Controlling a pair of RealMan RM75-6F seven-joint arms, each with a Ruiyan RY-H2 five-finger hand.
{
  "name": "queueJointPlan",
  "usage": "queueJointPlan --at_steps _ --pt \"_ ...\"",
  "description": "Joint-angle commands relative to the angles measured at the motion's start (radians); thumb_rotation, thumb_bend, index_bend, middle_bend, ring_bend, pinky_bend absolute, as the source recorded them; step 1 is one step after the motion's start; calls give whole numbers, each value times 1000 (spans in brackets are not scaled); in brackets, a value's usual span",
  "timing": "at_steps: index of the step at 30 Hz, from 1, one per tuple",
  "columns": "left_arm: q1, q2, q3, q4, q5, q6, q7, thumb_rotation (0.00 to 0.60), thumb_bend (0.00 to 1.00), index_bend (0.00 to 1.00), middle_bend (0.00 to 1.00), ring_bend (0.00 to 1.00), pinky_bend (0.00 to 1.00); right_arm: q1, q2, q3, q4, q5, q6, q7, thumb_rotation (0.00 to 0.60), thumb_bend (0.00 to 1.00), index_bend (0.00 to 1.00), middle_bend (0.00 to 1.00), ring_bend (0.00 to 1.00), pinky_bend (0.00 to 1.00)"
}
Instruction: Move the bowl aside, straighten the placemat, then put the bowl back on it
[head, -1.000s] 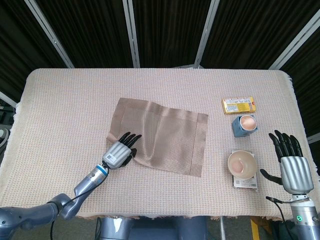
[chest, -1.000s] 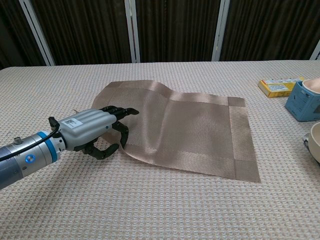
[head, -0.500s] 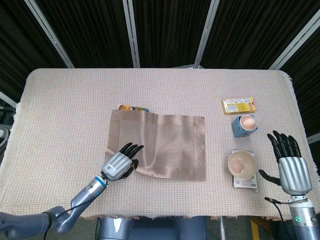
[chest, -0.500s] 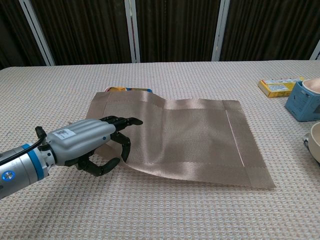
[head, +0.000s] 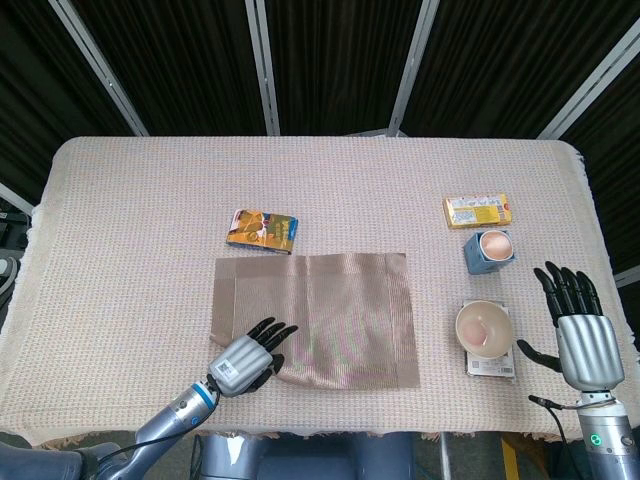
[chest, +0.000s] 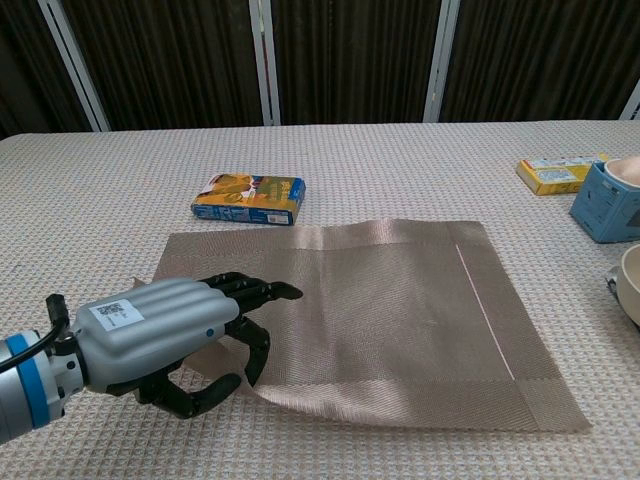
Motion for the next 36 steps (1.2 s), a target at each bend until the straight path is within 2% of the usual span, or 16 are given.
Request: queueJointPlan --at_steps 1,20,22,24,25,26,27,28,36 --pt "8 -4 7 -19 -15 -4 20 600 532 650 0 0 0 0 0 0 0 -1 -1 -1 600 0 0 0 0 0" --pt "26 8 28 -59 -22 -4 81 600 524 651 0 0 0 -4 0 5 -1 -4 -2 -2 600 0 0 0 0 0" --pt "27 14 31 -62 -24 -6 80 600 474 584 0 0 0 -4 0 5 -2 -4 -2 -3 600 0 0 0 0 0" --pt "27 20 34 -67 -21 -10 73 600 286 379 0 0 0 -4 0 5 -3 -4 -3 -4 600 0 0 0 0 0" --pt "27 22 35 -68 -18 -10 67 600 145 215 0 0 0 -4 0 5 -2 -4 -4 -5 600 0 0 0 0 0" --pt "29 25 36 -68 -13 -9 56 600 44 88 0 0 0 -4 -1 5 -2 -5 -4 -5 600 0 0 0 0 0" --pt "30 27 37 -69 -9 -7 47 600 10 37 0 0 0 -4 -1 5 -2 -6 -4 -5 600 0 0 0 0 0" --pt "32 31 39 -70 -3 -5 34 600 0 2 0 0 0 -4 -1 5 -2 -7 -4 -5 600 0 0 0 0 0" --pt "58 100 32 -122 43 65 -83 600 0 0 0 0 0 -7 1 5 -4 -11 -1 -3 600 0 0 0 0 0"
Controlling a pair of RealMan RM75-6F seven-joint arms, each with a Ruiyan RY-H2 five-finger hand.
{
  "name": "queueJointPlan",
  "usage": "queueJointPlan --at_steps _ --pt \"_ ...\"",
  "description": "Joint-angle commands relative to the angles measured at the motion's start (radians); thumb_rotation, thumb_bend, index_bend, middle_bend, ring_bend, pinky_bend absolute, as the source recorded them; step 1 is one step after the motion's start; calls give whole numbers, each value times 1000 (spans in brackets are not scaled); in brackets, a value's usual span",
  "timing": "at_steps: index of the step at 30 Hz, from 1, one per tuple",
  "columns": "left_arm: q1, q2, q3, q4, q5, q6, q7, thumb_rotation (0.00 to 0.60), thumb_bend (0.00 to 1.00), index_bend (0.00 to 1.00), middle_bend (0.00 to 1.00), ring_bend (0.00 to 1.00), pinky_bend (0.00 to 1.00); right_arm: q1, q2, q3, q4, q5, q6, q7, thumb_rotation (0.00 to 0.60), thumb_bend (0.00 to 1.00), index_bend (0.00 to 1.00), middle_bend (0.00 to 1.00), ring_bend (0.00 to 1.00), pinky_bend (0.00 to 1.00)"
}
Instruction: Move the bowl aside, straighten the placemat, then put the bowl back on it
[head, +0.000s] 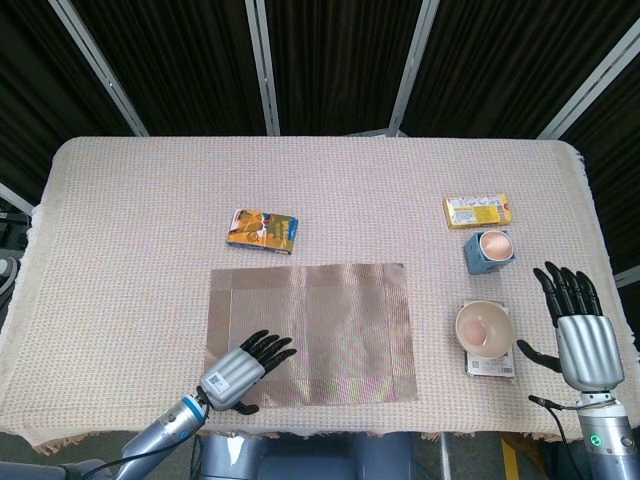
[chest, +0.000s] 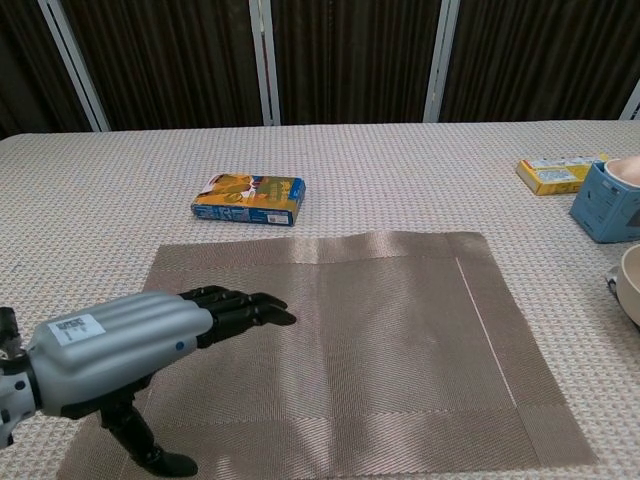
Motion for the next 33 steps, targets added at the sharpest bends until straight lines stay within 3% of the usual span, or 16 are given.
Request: queueJointPlan --at_steps 1,11,21,26,33 --pt "18 44 -10 -27 32 53 -47 600 0 0 0 0 0 -1 0 -2 -1 -5 2 -1 600 0 0 0 0 0" --pt "80 181 -98 -57 36 243 -51 600 0 0 0 0 0 -4 -6 -7 -3 -7 -3 -22 600 0 0 0 0 0" --pt "192 295 -177 -73 -79 430 45 600 0 0 0 0 0 17 -25 -27 27 73 -121 -56 600 0 25 0 0 0" --pt "227 338 -194 -116 -121 461 42 600 0 0 0 0 0 29 -33 -47 20 98 -184 -61 600 0 115 0 0 0" --pt "257 406 -199 -144 -117 486 26 600 0 0 0 0 0 47 -62 -86 34 111 -268 -96 600 0 145 0 0 0"
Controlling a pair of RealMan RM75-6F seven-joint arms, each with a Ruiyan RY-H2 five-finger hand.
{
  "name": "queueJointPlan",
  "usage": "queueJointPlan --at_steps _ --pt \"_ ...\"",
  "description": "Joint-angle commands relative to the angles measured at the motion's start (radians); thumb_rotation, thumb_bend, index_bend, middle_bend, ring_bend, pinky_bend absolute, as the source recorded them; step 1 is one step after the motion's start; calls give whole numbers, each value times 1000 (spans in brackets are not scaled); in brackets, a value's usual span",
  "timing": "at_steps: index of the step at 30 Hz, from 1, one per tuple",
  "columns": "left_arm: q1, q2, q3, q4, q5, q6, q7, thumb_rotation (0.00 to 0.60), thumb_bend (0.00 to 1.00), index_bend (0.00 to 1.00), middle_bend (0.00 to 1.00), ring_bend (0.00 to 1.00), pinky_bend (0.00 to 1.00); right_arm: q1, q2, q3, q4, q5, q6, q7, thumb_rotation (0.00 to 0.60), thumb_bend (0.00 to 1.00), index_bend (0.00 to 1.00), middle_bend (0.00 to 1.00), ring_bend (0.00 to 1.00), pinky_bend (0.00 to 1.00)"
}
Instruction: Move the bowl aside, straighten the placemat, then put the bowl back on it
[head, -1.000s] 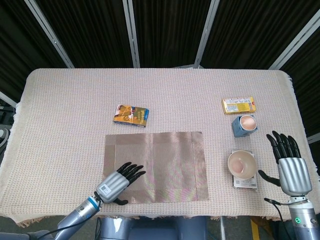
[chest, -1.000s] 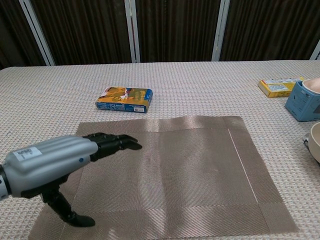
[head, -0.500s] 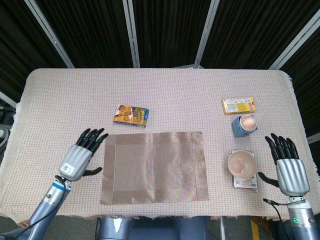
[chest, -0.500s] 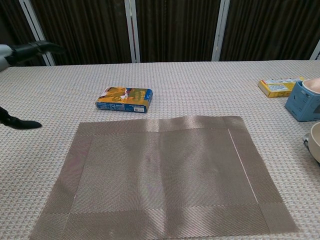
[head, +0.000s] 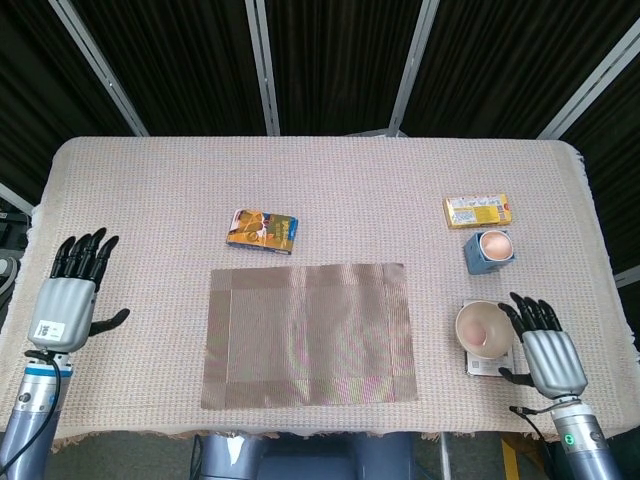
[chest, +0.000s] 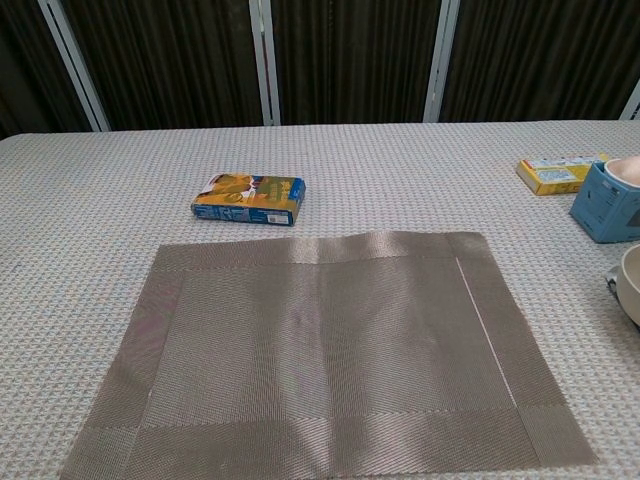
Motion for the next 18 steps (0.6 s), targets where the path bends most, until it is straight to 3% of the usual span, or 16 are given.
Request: queueJointPlan --at_steps 1,10,12,17,18 --pt "22 26 -7 -11 -9 19 -32 600 0 0 0 0 0 12 -27 -18 26 10 -36 -22 600 0 154 0 0 0" --pt "48 72 -17 5 -40 1 -117 600 0 0 0 0 0 31 -82 -32 89 52 -104 -68 600 1 252 0 0 0" --pt "48 74 -20 7 -42 -7 -124 600 0 0 0 0 0 41 -99 -32 103 47 -111 -88 600 41 293 0 0 0" --pt "51 76 -22 2 -34 -11 -127 600 0 0 0 0 0 62 -154 -18 158 38 -110 -134 600 275 703 0 0 0" --pt "52 76 -23 1 -33 -10 -128 600 0 0 0 0 0 63 -160 -16 164 36 -105 -136 600 291 737 0 0 0"
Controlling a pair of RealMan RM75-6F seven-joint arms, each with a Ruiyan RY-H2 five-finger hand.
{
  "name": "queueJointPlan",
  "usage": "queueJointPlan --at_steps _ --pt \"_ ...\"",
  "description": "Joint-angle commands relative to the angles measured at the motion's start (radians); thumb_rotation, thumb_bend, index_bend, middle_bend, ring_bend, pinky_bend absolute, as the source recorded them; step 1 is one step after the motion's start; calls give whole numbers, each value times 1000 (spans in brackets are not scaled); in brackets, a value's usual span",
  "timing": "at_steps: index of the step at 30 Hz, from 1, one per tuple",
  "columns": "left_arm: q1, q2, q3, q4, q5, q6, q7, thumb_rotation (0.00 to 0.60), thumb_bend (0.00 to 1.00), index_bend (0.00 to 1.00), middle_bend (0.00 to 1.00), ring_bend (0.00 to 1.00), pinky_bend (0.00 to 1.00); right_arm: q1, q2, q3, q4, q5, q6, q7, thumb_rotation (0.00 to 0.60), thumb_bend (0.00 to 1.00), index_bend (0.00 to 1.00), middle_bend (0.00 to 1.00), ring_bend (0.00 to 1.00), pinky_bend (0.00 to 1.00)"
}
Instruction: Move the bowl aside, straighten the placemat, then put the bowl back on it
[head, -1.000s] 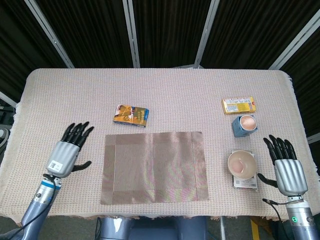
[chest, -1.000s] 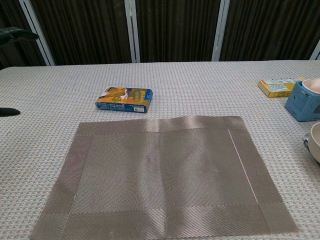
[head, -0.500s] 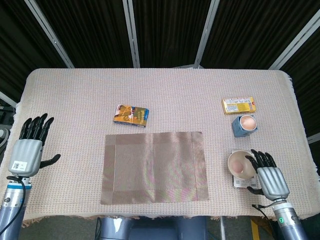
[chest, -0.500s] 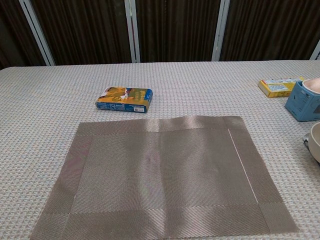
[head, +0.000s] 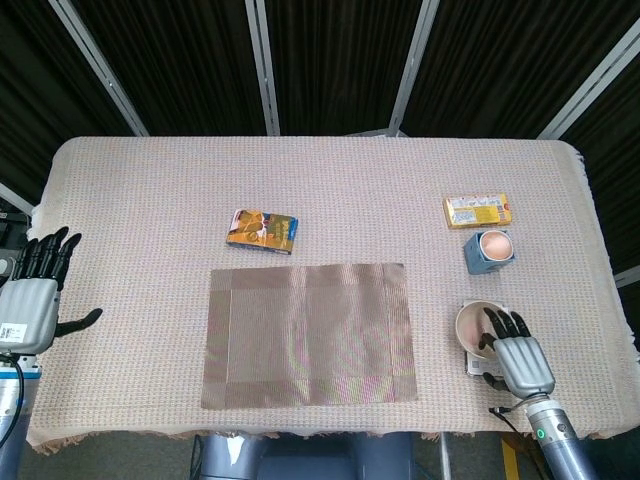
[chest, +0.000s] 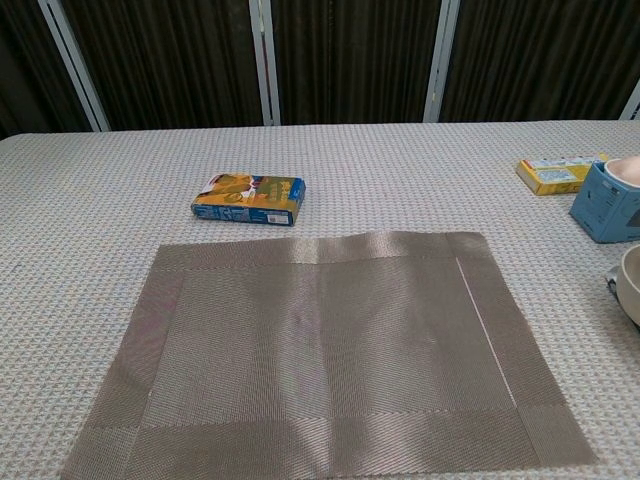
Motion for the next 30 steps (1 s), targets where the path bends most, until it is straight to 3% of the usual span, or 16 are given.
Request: queueJointPlan --at_steps 1,10,15,23,30 --pt "2 1 -1 -1 3 2 -1 600 0 0 0 0 0 9 -36 17 33 -15 24 -18 600 303 768 0 0 0" --pt "6 2 -7 4 0 -5 -9 600 0 0 0 0 0 10 -80 42 67 -150 174 53 600 303 798 0 0 0" --pt "4 1 -8 8 1 -15 -11 600 0 0 0 0 0 50 -63 56 31 -223 188 43 600 303 798 0 0 0" --pt "3 -1 -14 18 -5 -35 -19 600 0 0 0 0 0 189 -39 86 -76 -263 21 -48 600 302 794 0 0 0" --pt "3 -1 -23 29 -21 -47 -24 600 0 0 0 0 0 318 -112 127 -73 -243 -135 -110 600 303 793 6 0 0"
